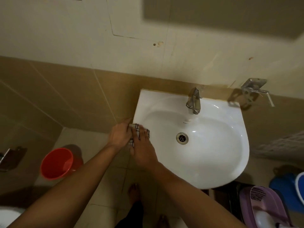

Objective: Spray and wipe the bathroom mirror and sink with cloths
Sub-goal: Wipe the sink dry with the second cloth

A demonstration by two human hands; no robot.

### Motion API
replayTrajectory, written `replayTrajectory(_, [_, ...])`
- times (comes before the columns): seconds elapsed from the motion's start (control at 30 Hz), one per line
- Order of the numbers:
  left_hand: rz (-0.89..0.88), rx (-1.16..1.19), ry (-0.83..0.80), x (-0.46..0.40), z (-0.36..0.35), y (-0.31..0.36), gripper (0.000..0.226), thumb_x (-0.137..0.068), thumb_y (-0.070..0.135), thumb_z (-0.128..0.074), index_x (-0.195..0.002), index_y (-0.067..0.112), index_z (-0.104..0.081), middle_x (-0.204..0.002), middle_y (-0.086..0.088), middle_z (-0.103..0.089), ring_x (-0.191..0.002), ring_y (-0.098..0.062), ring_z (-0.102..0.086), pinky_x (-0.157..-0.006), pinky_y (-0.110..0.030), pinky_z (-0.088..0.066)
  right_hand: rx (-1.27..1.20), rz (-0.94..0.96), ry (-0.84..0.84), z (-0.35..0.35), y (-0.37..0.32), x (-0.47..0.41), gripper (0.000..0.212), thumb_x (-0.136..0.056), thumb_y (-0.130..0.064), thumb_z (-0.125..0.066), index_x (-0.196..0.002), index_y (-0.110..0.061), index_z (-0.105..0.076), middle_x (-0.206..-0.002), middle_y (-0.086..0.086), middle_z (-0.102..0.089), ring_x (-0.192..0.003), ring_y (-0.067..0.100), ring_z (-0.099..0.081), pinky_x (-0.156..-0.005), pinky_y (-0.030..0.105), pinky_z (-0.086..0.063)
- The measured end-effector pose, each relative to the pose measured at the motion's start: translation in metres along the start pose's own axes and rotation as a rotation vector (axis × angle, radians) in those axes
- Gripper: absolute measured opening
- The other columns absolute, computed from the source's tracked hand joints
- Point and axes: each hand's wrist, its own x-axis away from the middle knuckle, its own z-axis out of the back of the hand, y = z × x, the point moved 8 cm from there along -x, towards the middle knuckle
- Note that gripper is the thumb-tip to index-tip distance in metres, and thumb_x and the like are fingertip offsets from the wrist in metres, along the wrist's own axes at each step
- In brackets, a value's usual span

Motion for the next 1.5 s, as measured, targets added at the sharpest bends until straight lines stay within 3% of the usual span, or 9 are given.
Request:
replayTrajectory(0.1, [-0.010, -0.020, -0.059, 0.023, -0.020, 0.017, 0.037, -0.099, 0.016, -0.039, -0.135, 0.007, -0.048, -0.133, -0.015, -0.056, -0.112, -0.034, -0.058, -0.090, -0.036, -0.045, -0.007, 0.035, 0.007, 0.015, 0.005, 0.043, 0.069, -0.099, -0.036, -0.045, -0.157, -0.012, -0.015, -0.160, 0.016, -0.025, -0.147, 0.031, -0.025, -0.115, 0.048, -0.033])
replayTrajectory(0.2, [0.037, -0.082, -0.083, 0.041, -0.032, 0.023, 0.049, -0.102, 0.024, -0.037, -0.147, 0.007, -0.031, -0.157, -0.013, -0.028, -0.127, -0.037, -0.048, -0.101, -0.041, -0.041, 0.014, 0.033, -0.029, 0.026, 0.023, 0.082, 0.065, -0.098, -0.046, -0.041, -0.155, -0.021, -0.020, -0.156, 0.007, -0.035, -0.139, 0.025, -0.040, -0.102, 0.048, -0.047])
replayTrajectory(0.3, [0.075, -0.149, -0.104, 0.055, -0.039, 0.026, 0.056, -0.100, 0.020, -0.039, -0.151, 0.006, -0.021, -0.161, -0.012, -0.013, -0.134, -0.037, -0.041, -0.106, -0.043, -0.038, 0.066, 0.073, -0.058, 0.039, 0.051, 0.116, 0.064, -0.096, -0.055, -0.034, -0.153, -0.026, -0.026, -0.148, 0.003, -0.047, -0.128, 0.021, -0.051, -0.092, 0.045, -0.051])
replayTrajectory(0.57, [0.061, -0.243, -0.088, 0.072, -0.049, 0.030, 0.057, -0.100, 0.016, -0.037, -0.150, -0.001, -0.015, -0.160, -0.018, -0.011, -0.148, -0.030, -0.014, -0.119, -0.043, -0.020, 0.312, 0.144, -0.069, 0.071, 0.104, 0.165, 0.061, -0.098, -0.062, -0.031, -0.148, -0.028, -0.036, -0.127, 0.000, -0.062, -0.108, 0.020, -0.059, -0.075, 0.036, -0.048])
replayTrajectory(0.87, [0.017, -0.314, -0.140, 0.076, -0.057, 0.029, 0.057, -0.102, 0.017, -0.030, -0.151, -0.002, -0.007, -0.160, -0.020, -0.003, -0.149, -0.033, -0.002, -0.121, -0.045, -0.006, 0.434, 0.053, 0.023, 0.050, 0.067, 0.144, 0.069, -0.094, -0.060, -0.020, -0.137, -0.013, -0.046, -0.115, 0.011, -0.066, -0.098, 0.030, -0.063, -0.071, 0.042, -0.052])
replayTrajectory(1.13, [-0.208, -0.462, -0.183, 0.073, -0.056, 0.039, 0.058, -0.098, 0.009, -0.034, -0.150, -0.003, -0.013, -0.160, -0.020, -0.006, -0.149, -0.033, -0.004, -0.120, -0.045, -0.009, 0.391, -0.064, 0.065, 0.034, 0.034, 0.114, 0.064, -0.098, -0.056, -0.038, -0.143, -0.010, -0.039, -0.124, 0.016, -0.060, -0.106, 0.033, -0.060, -0.078, 0.044, -0.050])
replayTrajectory(1.3, [-0.369, -0.461, -0.199, 0.073, -0.064, 0.058, 0.061, -0.080, -0.005, -0.051, -0.141, -0.004, -0.040, -0.151, -0.020, -0.036, -0.146, -0.035, -0.018, -0.118, -0.046, -0.015, 0.344, 0.018, 0.111, 0.052, 0.054, 0.142, 0.060, -0.095, -0.059, -0.044, -0.135, -0.015, -0.050, -0.118, 0.007, -0.066, -0.103, 0.026, -0.062, -0.075, 0.040, -0.050])
replayTrajectory(1.4, [-0.379, -0.425, -0.212, 0.072, -0.064, 0.063, 0.050, -0.073, -0.008, -0.057, -0.124, -0.009, -0.055, -0.131, -0.025, -0.055, -0.133, -0.039, -0.039, -0.113, -0.045, -0.025, 0.410, -0.027, 0.071, 0.070, 0.082, 0.169, 0.056, -0.095, -0.065, -0.034, -0.126, -0.023, -0.055, -0.111, -0.001, -0.066, -0.100, 0.021, -0.060, -0.079, 0.038, -0.045])
replayTrajectory(1.5, [-0.402, -0.420, -0.221, 0.070, -0.066, 0.061, 0.043, -0.070, -0.007, -0.051, -0.111, -0.013, -0.061, -0.115, -0.028, -0.062, -0.121, -0.044, -0.049, -0.107, -0.050, -0.033, 0.415, -0.119, 0.042, 0.099, 0.116, 0.193, 0.056, -0.097, -0.066, -0.023, -0.115, -0.028, -0.059, -0.104, -0.007, -0.064, -0.100, 0.017, -0.054, -0.087, 0.038, -0.040])
